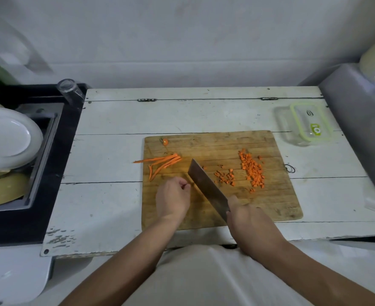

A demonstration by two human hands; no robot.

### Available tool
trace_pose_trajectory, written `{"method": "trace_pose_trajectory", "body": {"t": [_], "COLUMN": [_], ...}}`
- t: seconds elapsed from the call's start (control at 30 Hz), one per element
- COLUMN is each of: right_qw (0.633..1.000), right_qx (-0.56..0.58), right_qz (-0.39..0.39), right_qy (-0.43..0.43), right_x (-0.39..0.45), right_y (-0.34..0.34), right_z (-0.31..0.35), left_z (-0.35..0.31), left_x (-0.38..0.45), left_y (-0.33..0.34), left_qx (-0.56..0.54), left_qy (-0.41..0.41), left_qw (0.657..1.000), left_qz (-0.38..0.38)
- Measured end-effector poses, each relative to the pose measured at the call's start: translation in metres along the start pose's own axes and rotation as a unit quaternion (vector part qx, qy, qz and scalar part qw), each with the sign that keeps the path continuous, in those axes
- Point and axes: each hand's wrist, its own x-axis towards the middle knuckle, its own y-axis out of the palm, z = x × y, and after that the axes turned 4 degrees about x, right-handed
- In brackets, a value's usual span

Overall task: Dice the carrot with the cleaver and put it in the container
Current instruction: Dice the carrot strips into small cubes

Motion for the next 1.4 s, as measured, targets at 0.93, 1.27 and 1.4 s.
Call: {"method": "trace_pose_trajectory", "body": {"t": [0.93,1.27,1.4], "right_qw": [0.997,0.997,0.996], "right_qx": [-0.060,0.057,0.071], "right_qz": [0.037,-0.027,-0.049], "right_qy": [-0.018,0.045,0.017], "right_x": [0.005,0.005,0.006], "right_y": [0.004,0.011,0.003], "right_z": [0.015,-0.026,-0.026], "left_z": [-0.008,-0.010,-0.009], "left_x": [0.009,0.003,0.001], "left_y": [0.006,0.002,-0.002], "left_qx": [0.054,0.066,0.065], "left_qy": [0.008,0.010,0.029], "left_qw": [0.998,0.997,0.997], "left_qz": [-0.027,-0.032,-0.016]}}
